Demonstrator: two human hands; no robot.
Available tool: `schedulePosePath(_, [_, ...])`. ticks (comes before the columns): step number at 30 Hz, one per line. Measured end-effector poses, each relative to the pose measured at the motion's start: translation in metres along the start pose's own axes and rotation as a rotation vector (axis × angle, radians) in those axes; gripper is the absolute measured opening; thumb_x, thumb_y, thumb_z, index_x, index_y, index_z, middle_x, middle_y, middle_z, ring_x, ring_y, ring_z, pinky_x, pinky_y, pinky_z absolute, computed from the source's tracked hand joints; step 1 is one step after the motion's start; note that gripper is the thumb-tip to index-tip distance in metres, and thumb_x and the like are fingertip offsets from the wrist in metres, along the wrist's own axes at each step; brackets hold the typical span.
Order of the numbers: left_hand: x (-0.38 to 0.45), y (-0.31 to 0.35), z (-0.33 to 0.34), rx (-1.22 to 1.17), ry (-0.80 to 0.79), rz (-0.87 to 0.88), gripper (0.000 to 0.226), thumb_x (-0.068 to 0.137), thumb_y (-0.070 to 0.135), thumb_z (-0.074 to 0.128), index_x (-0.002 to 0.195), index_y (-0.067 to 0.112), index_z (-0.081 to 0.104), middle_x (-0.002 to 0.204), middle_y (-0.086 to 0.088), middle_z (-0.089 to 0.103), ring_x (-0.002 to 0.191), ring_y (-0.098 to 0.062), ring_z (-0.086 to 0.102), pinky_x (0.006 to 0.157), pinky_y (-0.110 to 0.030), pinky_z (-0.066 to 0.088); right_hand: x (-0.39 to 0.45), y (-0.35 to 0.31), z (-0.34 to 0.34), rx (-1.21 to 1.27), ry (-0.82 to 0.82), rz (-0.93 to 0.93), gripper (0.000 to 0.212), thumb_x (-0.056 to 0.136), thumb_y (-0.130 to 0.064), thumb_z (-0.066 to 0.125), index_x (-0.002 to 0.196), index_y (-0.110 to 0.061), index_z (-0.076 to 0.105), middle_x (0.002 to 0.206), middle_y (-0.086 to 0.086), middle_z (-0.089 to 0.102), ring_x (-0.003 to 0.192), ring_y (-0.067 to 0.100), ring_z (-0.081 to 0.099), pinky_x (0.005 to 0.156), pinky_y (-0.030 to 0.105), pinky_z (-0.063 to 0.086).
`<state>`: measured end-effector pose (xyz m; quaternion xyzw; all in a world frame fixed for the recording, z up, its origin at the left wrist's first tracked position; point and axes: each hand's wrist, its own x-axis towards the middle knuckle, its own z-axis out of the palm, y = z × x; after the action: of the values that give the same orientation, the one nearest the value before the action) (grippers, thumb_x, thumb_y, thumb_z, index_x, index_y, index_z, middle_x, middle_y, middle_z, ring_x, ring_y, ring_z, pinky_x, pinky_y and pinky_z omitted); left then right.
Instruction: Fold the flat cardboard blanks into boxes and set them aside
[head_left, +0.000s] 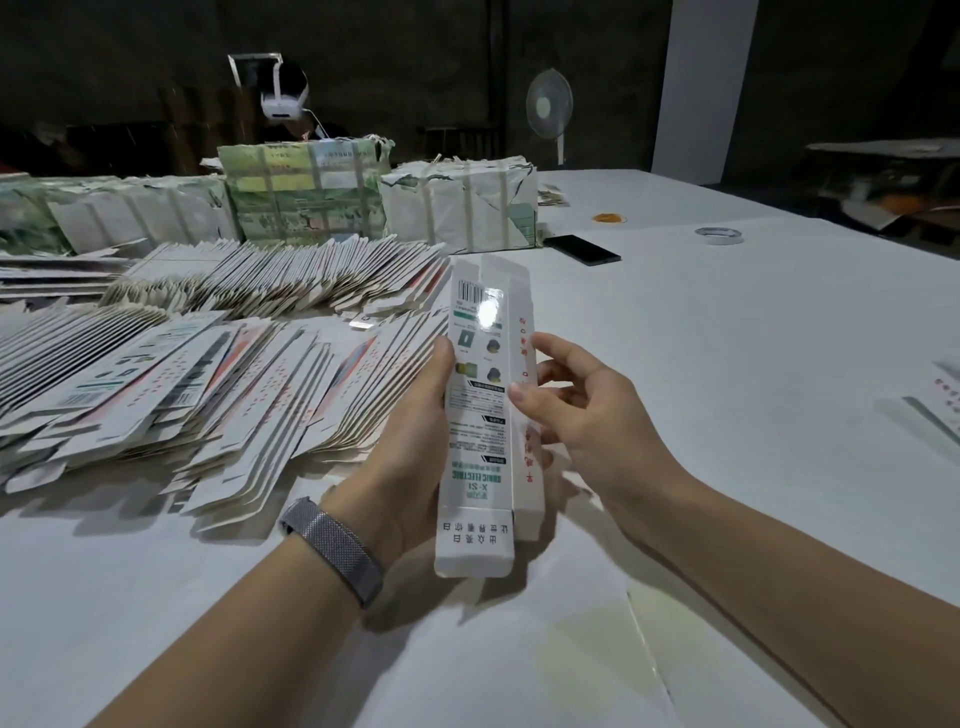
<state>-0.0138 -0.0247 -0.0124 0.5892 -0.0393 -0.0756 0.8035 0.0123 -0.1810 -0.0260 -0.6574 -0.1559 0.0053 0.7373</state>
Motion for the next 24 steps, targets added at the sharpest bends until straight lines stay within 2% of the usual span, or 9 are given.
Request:
schedulePosePath(4, [-0.003, 0.001, 0.006, 0.010, -0.051, -0.014, 0.052, 0.104, 0.057, 0.028, 0.130, 0.028, 0.062, 0.114, -0.011, 0.076, 0.102, -0.030, 0.075, 0.075, -0.039, 0.063, 0.000, -0.002, -0.001, -0.025, 0.009, -0.022, 0.047, 0.092, -0.023, 0.071, 0.130, -0.043, 0.052, 0.089, -0.012, 0.064, 0.088, 0.011, 0.072, 0.060, 0.026, 0.059])
schedulePosePath(7, [-0.003, -0.001, 0.012, 0.003, -0.038, -0.043, 0.053, 0.104, 0.057, 0.033, 0.133, 0.026, 0.064, 0.122, -0.014, 0.073, 0.113, -0.034, 0.070, 0.090, -0.047, 0.061, 0.001, -0.003, -0.002, -0.025, 0.033, -0.033, 0.056, 0.092, -0.023, 0.071, 0.141, -0.035, 0.049, 0.092, -0.013, 0.067, 0.090, 0.008, 0.073, 0.066, 0.028, 0.061])
schedulePosePath(9, [-0.003, -0.002, 0.013, 0.000, -0.037, -0.043, 0.053, 0.105, 0.056, 0.033, 0.135, 0.024, 0.062, 0.124, -0.014, 0.072, 0.115, -0.033, 0.069, 0.095, -0.047, 0.059, 0.001, -0.003, -0.002, -0.033, 0.032, -0.041, 0.059, 0.092, -0.024, 0.071, 0.144, -0.033, 0.047, 0.094, -0.012, 0.068, 0.091, 0.009, 0.073, 0.072, 0.030, 0.062])
schedulePosePath(12, [-0.003, -0.001, 0.012, 0.010, -0.042, -0.021, 0.052, 0.103, 0.056, 0.036, 0.134, 0.025, 0.063, 0.123, -0.012, 0.073, 0.112, -0.030, 0.071, 0.091, -0.043, 0.061, 0.000, -0.002, -0.002, -0.037, 0.010, -0.037, 0.058, 0.091, -0.028, 0.072, 0.143, -0.036, 0.047, 0.096, -0.013, 0.068, 0.093, 0.009, 0.072, 0.074, 0.033, 0.062])
schedulePosePath(14, [-0.004, -0.001, 0.012, 0.007, -0.052, -0.024, 0.053, 0.102, 0.058, 0.037, 0.133, 0.025, 0.064, 0.120, -0.013, 0.074, 0.108, -0.028, 0.073, 0.082, -0.039, 0.063, 0.001, -0.002, -0.002, -0.022, -0.014, -0.042, 0.050, 0.091, -0.027, 0.072, 0.134, -0.041, 0.052, 0.088, -0.019, 0.069, 0.090, 0.006, 0.072, 0.070, 0.027, 0.061])
schedulePosePath(16, [-0.006, 0.000, 0.013, -0.001, -0.072, -0.030, 0.055, 0.101, 0.059, 0.036, 0.127, 0.023, 0.068, 0.120, -0.021, 0.071, 0.103, -0.031, 0.073, 0.075, -0.038, 0.063, 0.001, -0.003, -0.002, 0.003, -0.035, -0.056, 0.041, 0.090, -0.026, 0.072, 0.123, -0.044, 0.055, 0.083, -0.022, 0.069, 0.088, 0.005, 0.073, 0.067, 0.020, 0.057])
schedulePosePath(19, [-0.008, 0.003, 0.013, 0.010, -0.096, -0.029, 0.055, 0.100, 0.061, 0.037, 0.125, 0.024, 0.070, 0.124, -0.031, 0.063, 0.103, -0.039, 0.067, 0.077, -0.043, 0.063, 0.001, -0.004, -0.001, 0.026, -0.041, -0.050, 0.056, 0.088, -0.027, 0.073, 0.138, -0.034, 0.048, 0.084, -0.018, 0.070, 0.087, 0.005, 0.072, 0.068, 0.016, 0.055])
schedulePosePath(21, [-0.007, 0.003, 0.011, 0.040, -0.102, -0.022, 0.054, 0.100, 0.061, 0.035, 0.129, 0.027, 0.066, 0.119, -0.022, 0.070, 0.105, -0.033, 0.071, 0.078, -0.041, 0.063, 0.001, -0.004, -0.002, 0.033, -0.035, -0.048, 0.056, 0.086, -0.027, 0.074, 0.136, -0.031, 0.051, 0.086, -0.009, 0.069, 0.084, 0.005, 0.072, 0.065, 0.015, 0.054])
schedulePosePath(24, [-0.009, 0.003, 0.011, 0.078, -0.142, -0.011, 0.055, 0.102, 0.058, 0.030, 0.134, 0.026, 0.062, 0.118, -0.009, 0.075, 0.103, -0.025, 0.073, 0.083, -0.038, 0.063, 0.005, -0.005, -0.006, 0.031, -0.031, -0.068, 0.031, 0.090, -0.020, 0.072, 0.110, -0.041, 0.061, 0.083, -0.002, 0.068, 0.079, 0.007, 0.072, 0.058, 0.016, 0.052])
